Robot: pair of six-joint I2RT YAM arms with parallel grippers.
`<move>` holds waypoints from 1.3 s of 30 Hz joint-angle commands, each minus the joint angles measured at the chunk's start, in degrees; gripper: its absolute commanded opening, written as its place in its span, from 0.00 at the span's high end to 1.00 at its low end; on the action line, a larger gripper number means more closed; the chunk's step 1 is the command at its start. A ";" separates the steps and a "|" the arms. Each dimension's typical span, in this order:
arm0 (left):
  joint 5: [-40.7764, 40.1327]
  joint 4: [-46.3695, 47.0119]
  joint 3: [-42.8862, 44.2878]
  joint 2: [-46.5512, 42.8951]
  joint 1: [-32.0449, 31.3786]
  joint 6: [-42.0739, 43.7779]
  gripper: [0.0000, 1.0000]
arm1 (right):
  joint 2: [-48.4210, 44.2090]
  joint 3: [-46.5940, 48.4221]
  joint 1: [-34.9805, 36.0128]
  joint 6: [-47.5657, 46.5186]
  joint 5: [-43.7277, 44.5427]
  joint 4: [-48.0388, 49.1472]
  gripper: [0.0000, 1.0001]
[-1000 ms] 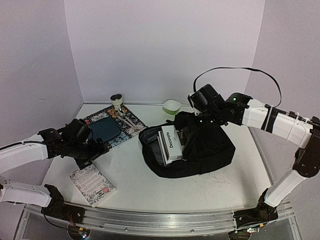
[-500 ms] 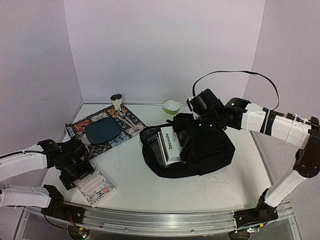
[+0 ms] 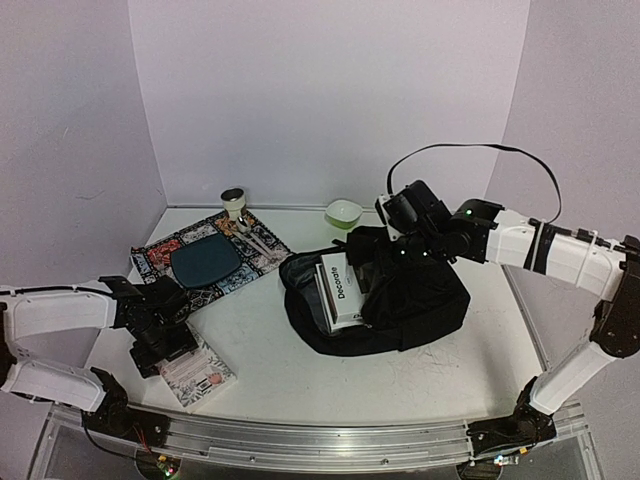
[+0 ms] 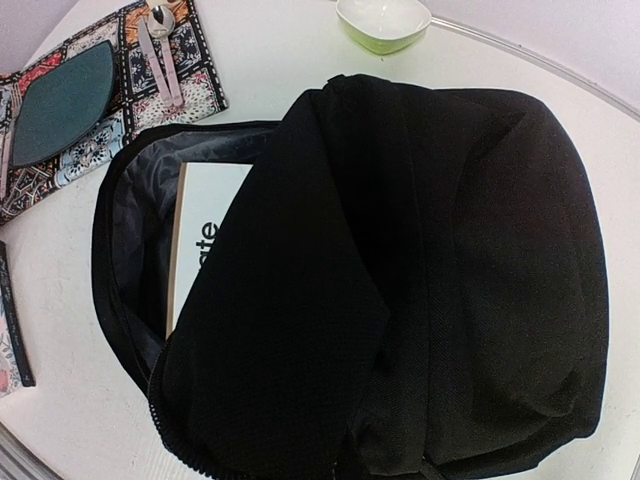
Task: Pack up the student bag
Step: Move the book to the center of the board.
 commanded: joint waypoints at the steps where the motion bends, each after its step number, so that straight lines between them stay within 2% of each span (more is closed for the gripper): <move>1: 8.12 9.89 0.79 3.62 -0.14 4.92 0.09 | -3.39 -2.89 -0.35 0.94 1.33 -2.99 0.97; 4: 11.69 14.09 0.94 6.93 -1.86 5.83 0.11 | -4.45 -4.90 -0.53 2.99 1.23 -5.24 0.97; 10: 10.91 16.35 7.54 16.95 -9.94 7.95 0.11 | -7.55 -10.09 -0.98 5.85 1.07 -9.53 0.95; 22: 11.10 20.38 14.71 23.34 -10.17 10.48 0.07 | -9.34 -13.97 -5.17 12.42 -1.55 -17.00 0.92; 25: 11.08 20.43 14.50 23.18 -9.35 11.28 0.07 | -10.82 -12.75 -5.17 8.68 -4.52 -15.67 0.81; 29: 11.17 20.43 12.96 21.46 -7.06 12.27 0.08 | -14.70 -11.21 -5.10 3.29 -12.45 -11.14 0.63; 32: 11.51 20.36 11.86 19.13 -5.21 12.68 0.09 | -16.47 -9.36 -5.11 1.45 -17.80 -9.03 0.53; 36: 11.90 20.29 10.69 16.93 -4.35 12.95 0.09 | -17.41 -6.78 -5.06 0.78 -22.78 -6.89 0.45; 39: 12.78 20.23 9.48 16.15 -4.07 13.16 0.10 | -17.78 -5.20 -4.52 1.20 -24.59 -4.65 0.43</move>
